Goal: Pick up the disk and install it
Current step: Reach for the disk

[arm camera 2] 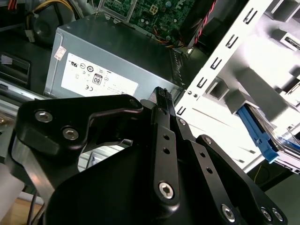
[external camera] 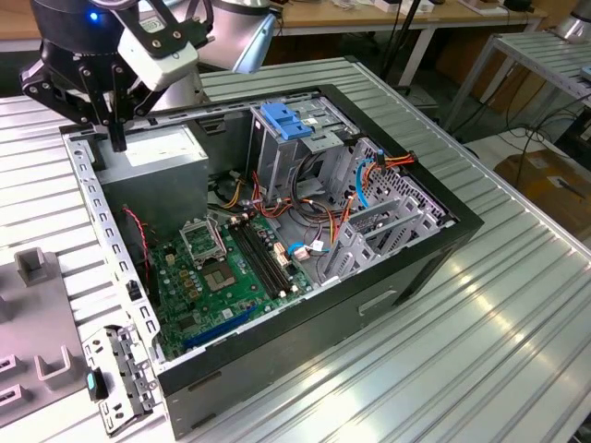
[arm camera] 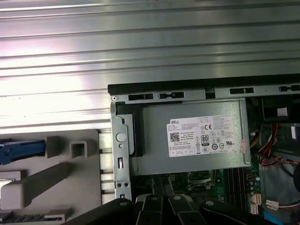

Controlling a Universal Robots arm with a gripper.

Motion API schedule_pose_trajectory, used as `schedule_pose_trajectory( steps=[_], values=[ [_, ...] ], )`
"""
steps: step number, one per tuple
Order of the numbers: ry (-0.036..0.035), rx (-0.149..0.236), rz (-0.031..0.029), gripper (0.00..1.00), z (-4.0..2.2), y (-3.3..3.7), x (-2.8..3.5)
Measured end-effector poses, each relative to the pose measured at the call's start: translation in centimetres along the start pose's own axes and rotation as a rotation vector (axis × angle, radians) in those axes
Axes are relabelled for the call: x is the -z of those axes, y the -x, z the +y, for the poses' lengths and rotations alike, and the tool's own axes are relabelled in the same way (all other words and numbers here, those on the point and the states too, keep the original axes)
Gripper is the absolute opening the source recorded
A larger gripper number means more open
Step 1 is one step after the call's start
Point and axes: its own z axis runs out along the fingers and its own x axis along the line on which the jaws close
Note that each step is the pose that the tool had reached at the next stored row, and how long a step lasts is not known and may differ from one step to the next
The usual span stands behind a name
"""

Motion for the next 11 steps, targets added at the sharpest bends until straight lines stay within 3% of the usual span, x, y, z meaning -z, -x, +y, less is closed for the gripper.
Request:
schedule_pose_trajectory(
  steps=[11],
  values=[
    [0.0000, 0.000, 0.0001, 0.11, -0.07, -0.89, 0.01]
  ],
)
